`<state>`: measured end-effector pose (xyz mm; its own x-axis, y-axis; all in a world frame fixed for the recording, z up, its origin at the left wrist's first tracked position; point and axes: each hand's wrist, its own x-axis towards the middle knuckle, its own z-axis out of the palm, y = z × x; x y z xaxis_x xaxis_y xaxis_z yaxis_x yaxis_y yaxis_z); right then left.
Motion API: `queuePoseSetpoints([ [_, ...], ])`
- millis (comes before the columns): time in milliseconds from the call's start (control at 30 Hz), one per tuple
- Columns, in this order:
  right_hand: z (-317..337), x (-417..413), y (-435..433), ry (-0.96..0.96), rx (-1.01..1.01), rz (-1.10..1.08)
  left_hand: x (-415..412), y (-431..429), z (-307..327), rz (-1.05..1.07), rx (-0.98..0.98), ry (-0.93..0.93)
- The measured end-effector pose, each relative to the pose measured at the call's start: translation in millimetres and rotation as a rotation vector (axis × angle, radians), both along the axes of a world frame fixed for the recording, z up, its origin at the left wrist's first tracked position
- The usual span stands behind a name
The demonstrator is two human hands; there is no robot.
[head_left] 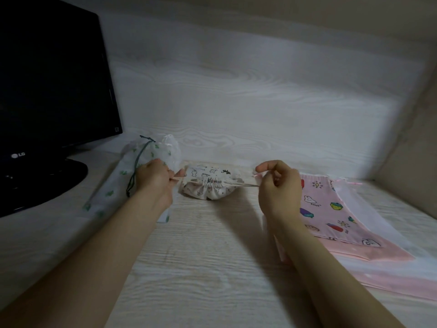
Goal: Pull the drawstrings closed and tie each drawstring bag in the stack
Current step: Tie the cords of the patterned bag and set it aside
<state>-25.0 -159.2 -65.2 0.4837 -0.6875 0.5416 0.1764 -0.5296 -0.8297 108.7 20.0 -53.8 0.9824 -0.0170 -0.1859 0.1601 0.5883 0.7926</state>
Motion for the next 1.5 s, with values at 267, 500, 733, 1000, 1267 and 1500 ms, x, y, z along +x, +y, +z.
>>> queuePoseSetpoints([
  [267,4,-8,3,0.175,-0.344,-0.180,5,2,-4,0.187,0.463,-0.214],
  [500,-9,-8,10,0.403,-0.963,-0.190,-18,9,-5,0.050,0.904,-0.925],
  [733,-18,-4,5,0.539,-1.078,-0.339,-20,18,-11,-0.079,1.468,-1.150],
  [1000,-20,-4,3,0.674,-1.050,-0.274,-16,19,-10,0.039,1.628,-1.172],
  [1267,-15,-5,5,0.623,-0.997,-0.218,-25,16,-6,0.079,1.423,-0.919],
  [1500,-10,-3,7,0.353,-0.564,-0.050,-22,11,-7,0.112,1.172,-0.840],
])
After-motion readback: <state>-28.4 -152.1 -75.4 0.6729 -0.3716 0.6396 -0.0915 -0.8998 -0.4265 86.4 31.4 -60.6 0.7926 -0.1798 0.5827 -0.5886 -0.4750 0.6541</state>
